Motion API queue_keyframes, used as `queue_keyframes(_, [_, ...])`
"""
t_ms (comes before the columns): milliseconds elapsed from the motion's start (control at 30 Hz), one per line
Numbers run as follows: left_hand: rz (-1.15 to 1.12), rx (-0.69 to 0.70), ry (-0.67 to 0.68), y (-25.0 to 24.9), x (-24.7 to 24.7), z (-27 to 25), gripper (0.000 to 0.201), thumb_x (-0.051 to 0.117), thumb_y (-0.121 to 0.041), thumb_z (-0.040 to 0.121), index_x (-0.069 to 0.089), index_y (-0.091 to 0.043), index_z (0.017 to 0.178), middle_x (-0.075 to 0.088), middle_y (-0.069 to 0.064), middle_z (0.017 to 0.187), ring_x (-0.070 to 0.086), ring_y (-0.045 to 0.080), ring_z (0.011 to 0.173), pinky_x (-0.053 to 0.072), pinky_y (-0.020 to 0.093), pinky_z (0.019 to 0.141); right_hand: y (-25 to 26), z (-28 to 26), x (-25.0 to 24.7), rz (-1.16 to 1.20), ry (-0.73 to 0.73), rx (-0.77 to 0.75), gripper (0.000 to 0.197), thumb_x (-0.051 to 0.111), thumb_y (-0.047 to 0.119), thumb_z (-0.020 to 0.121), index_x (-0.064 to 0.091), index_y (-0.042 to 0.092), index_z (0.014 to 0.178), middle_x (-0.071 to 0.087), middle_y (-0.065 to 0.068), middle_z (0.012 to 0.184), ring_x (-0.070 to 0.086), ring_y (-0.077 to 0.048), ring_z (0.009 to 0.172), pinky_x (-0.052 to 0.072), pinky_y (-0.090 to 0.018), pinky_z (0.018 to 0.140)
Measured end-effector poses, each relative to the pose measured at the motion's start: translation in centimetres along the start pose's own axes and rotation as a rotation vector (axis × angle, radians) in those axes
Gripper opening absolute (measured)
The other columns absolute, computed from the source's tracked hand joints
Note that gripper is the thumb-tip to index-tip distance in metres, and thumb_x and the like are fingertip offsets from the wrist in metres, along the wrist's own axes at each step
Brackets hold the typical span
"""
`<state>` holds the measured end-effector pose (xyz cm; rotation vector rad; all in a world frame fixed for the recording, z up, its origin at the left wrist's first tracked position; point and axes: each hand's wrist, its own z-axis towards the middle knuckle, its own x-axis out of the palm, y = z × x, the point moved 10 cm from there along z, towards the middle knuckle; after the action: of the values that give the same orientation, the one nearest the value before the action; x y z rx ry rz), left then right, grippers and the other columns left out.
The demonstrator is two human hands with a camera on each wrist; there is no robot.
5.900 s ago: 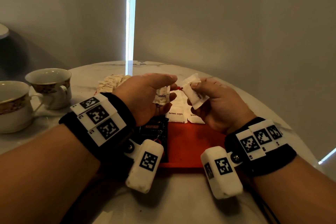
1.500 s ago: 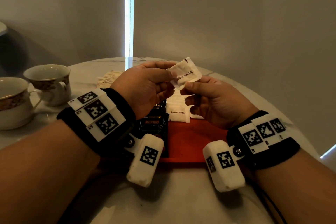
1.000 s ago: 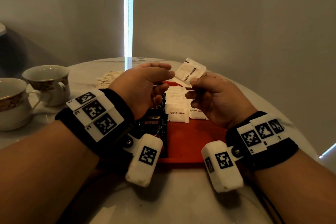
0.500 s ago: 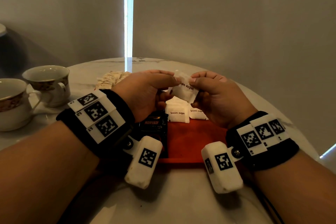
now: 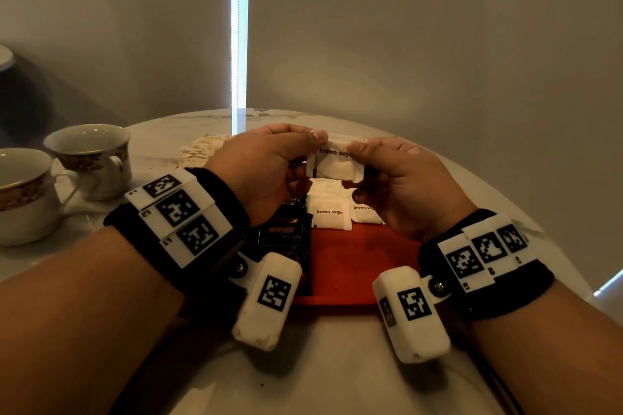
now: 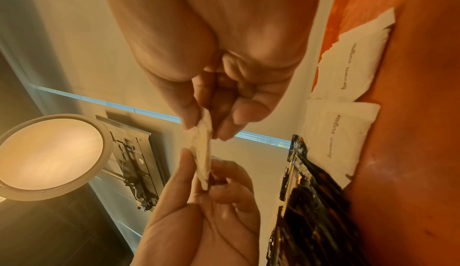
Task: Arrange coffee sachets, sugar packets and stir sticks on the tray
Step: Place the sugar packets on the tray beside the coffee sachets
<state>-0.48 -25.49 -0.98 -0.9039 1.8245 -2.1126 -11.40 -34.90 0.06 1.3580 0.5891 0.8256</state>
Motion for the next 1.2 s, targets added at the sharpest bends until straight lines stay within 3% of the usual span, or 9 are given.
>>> queue_keyframes(167, [0.002, 0.003, 0.008, -0.3, 0.0, -0.1, 0.011, 0.064, -0.018, 0.095, 0.064, -0.011, 0.087, 0.072, 0.004, 0.071, 0.065, 0.014, 0.053, 0.047, 0.021, 0.044, -0.4, 0.3, -0.3, 0.043, -0.012, 0.010, 0.014, 0.064, 0.021, 0.084, 0.066, 0.007, 0.090, 0.067, -0.011, 0.081, 0.061, -0.021, 0.071, 0.042, -0.031, 0.059])
queue_keyframes(233, [-0.002, 0.011, 0.009, -0.2, 0.2, -0.3, 0.010, 0.066, -0.015, 0.093, 0.064, -0.010, 0.085, 0.071, 0.004, 0.071, 0.065, 0.014, 0.054, 0.046, 0.021, 0.043, -0.3, 0.2, -0.1, 0.068, 0.004, -0.002, 0.019, 0.065, 0.022, 0.083, 0.065, 0.006, 0.094, 0.066, -0.012, 0.085, 0.062, -0.023, 0.075, 0.044, -0.031, 0.060])
queue_keyframes(367, [0.009, 0.023, 0.014, -0.3, 0.5, -0.4, 0.011, 0.065, -0.013, 0.093, 0.064, -0.010, 0.083, 0.070, 0.004, 0.068, 0.066, 0.014, 0.053, 0.046, 0.020, 0.042, -0.2, 0.0, 0.6, 0.027, 0.027, -0.016, 0.029, 0.069, 0.025, 0.074, 0.065, 0.004, 0.093, 0.067, -0.011, 0.080, 0.060, -0.018, 0.065, 0.044, -0.029, 0.053])
queue_keyframes(500, [0.008, 0.008, 0.019, -0.2, 0.4, -0.3, 0.010, 0.066, -0.015, 0.092, 0.064, -0.007, 0.087, 0.068, 0.004, 0.068, 0.064, 0.014, 0.051, 0.046, 0.021, 0.041, -0.4, 0.4, 0.1, 0.030, 0.015, 0.006, 0.040, 0.070, 0.027, 0.075, 0.064, -0.003, 0.103, 0.065, -0.020, 0.090, 0.059, -0.022, 0.066, 0.042, -0.030, 0.053])
queue_keyframes(733, [0.082, -0.062, -0.015, 0.8, -0.5, 0.1, 0.013, 0.070, -0.024, 0.090, 0.068, -0.012, 0.091, 0.067, 0.001, 0.075, 0.057, 0.011, 0.059, 0.041, 0.020, 0.044, -0.2, 0.8, -1.3, 0.011, -0.011, 0.008, 0.026, 0.072, 0.024, 0.074, 0.065, 0.004, 0.090, 0.069, -0.018, 0.089, 0.060, -0.034, 0.080, 0.038, -0.031, 0.056])
queue_keyframes(867, [0.050, -0.064, -0.062, 0.4, -1.2, 0.1, 0.010, 0.070, -0.023, 0.091, 0.067, -0.014, 0.092, 0.062, -0.003, 0.072, 0.054, 0.009, 0.060, 0.040, 0.017, 0.042, 0.2, 1.7, -5.4, 0.100, -0.198, 0.013, 0.011, 0.063, 0.019, 0.094, 0.065, 0.009, 0.098, 0.073, -0.007, 0.082, 0.063, -0.013, 0.061, 0.037, -0.021, 0.044])
queue_keyframes(1033, [0.016, -0.071, -0.088, 0.4, -1.6, 0.3, 0.011, 0.069, -0.023, 0.092, 0.067, -0.013, 0.094, 0.062, -0.002, 0.075, 0.055, 0.008, 0.057, 0.040, 0.017, 0.041, -3.7, 2.3, -9.7, -0.011, -0.270, 0.249, 0.016, 0.056, 0.021, 0.099, 0.066, 0.008, 0.103, 0.065, -0.004, 0.078, 0.038, -0.007, 0.049, 0.024, -0.019, 0.042])
queue_keyframes(1133, [0.008, -0.071, -0.097, 0.4, -1.7, 0.3, 0.010, 0.069, -0.023, 0.092, 0.068, -0.012, 0.093, 0.062, -0.001, 0.076, 0.055, 0.009, 0.059, 0.040, 0.017, 0.041, -6.6, 1.6, -9.6, -0.109, -0.172, 0.475, 0.014, 0.060, 0.018, 0.096, 0.066, 0.005, 0.097, 0.067, -0.004, 0.071, 0.036, -0.007, 0.047, 0.028, -0.018, 0.041])
queue_keyframes(1200, [-0.005, -0.077, -0.097, 0.4, -1.8, 0.3, 0.010, 0.070, -0.022, 0.091, 0.067, -0.012, 0.093, 0.061, -0.001, 0.075, 0.055, 0.009, 0.060, 0.040, 0.017, 0.040, -7.2, 1.3, -9.3, -0.166, -0.123, 0.535, 0.014, 0.062, 0.017, 0.094, 0.065, 0.004, 0.098, 0.066, -0.003, 0.066, 0.038, -0.007, 0.045, 0.028, -0.019, 0.041])
